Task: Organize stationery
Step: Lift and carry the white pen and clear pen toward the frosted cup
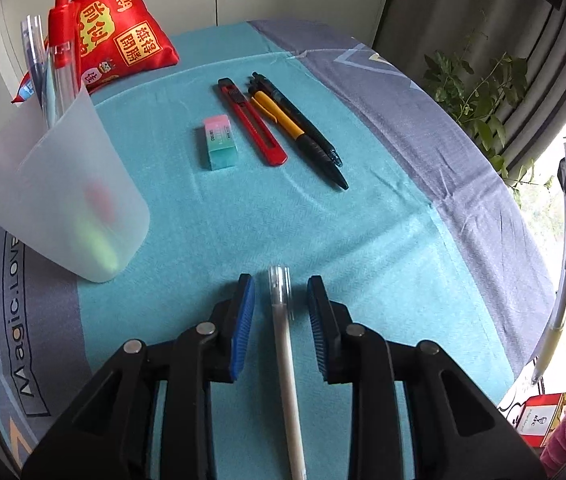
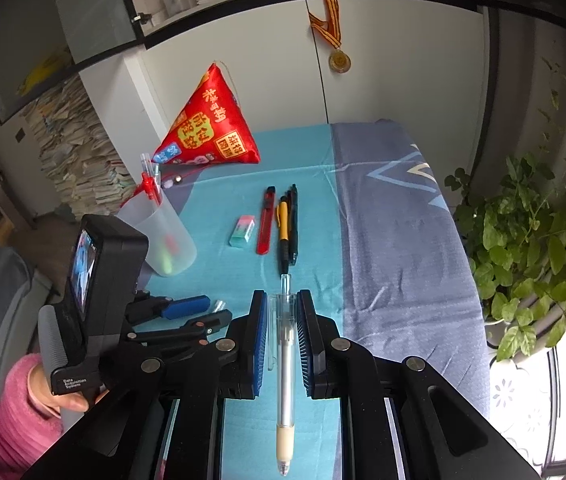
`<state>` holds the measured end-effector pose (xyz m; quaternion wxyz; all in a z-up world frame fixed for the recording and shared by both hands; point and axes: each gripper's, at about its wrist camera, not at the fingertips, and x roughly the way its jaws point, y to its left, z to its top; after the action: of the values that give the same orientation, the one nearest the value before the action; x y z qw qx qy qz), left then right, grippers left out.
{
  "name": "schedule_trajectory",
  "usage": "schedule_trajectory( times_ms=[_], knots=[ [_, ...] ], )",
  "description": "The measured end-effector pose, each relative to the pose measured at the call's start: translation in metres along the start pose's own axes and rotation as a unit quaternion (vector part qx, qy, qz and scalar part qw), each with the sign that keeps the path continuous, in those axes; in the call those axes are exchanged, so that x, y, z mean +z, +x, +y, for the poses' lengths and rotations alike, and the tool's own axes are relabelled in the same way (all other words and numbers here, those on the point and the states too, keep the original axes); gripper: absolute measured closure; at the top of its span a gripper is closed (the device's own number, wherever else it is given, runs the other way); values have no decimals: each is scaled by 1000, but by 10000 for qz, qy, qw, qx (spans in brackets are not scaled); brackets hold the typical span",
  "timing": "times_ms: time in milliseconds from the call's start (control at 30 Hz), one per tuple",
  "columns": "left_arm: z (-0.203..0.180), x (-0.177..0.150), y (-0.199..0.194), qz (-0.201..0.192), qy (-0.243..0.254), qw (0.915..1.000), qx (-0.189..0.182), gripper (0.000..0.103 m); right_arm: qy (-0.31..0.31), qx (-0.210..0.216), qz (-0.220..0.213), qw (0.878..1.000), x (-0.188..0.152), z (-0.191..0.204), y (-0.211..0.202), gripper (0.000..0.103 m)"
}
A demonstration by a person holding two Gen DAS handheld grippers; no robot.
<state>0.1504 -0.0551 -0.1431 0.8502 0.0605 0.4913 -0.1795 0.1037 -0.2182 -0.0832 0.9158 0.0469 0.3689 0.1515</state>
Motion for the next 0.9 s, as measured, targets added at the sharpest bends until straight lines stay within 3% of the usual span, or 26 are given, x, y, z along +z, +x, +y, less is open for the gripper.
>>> schedule_trajectory(
  times_ms=[100,167,367,667,900],
  knots=[
    [-3,1,2,-16,59,10000,24,79,2,49,29,10000,1,0,5,87],
    [-4,1,2,-37,97,9999,68,95,6,72,40,10000,1,0,7,87],
    [-1,1,-11,-210,16,9998,41,95,136,68,41,9999,2,-6,7,87],
    [9,1,-100,-1243,-110,9922,14,95,85,92,-154,9998,8,4,-7,87],
    [36,20,-146,-2069,-524,9761,398,94,-25,190,-271,9994,14,24,-12,87]
  ],
)
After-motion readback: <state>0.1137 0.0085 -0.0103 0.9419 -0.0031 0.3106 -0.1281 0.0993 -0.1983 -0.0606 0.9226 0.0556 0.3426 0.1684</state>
